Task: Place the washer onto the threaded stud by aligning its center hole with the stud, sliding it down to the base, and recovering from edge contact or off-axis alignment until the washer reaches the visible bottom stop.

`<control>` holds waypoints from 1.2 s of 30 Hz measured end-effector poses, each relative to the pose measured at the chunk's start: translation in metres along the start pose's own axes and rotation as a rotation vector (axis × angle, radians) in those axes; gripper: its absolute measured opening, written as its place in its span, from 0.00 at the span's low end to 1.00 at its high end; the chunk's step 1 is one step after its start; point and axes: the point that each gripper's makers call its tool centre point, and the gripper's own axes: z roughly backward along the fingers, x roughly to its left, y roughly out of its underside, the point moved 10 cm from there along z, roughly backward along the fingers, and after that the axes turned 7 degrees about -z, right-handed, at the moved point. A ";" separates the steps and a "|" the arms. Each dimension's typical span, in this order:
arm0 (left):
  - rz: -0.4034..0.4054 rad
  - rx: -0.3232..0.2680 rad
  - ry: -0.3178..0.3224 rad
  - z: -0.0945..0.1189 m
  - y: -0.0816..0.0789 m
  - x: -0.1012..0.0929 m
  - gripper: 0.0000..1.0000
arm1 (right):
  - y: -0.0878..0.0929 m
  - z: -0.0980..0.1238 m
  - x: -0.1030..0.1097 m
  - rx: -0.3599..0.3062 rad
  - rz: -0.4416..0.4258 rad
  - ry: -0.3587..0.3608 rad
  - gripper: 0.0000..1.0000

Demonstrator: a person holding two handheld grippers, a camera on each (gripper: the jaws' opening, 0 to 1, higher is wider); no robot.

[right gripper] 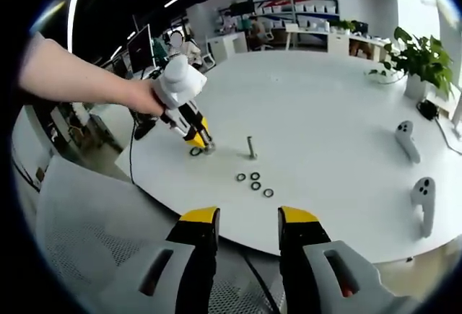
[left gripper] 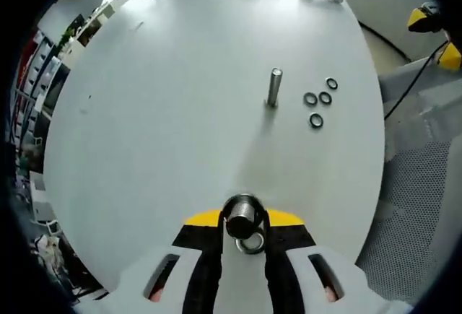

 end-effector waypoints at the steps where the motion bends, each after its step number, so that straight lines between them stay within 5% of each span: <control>1: 0.002 -0.004 0.002 -0.001 0.000 -0.001 0.19 | 0.000 0.000 0.000 0.001 0.000 0.000 0.34; 20: 0.069 -0.028 -0.003 -0.008 0.004 -0.002 0.21 | 0.001 0.000 0.000 0.006 0.003 0.001 0.34; 36: 0.176 -0.028 -0.024 0.000 0.030 -0.006 0.27 | 0.000 0.000 0.002 0.006 0.014 -0.008 0.34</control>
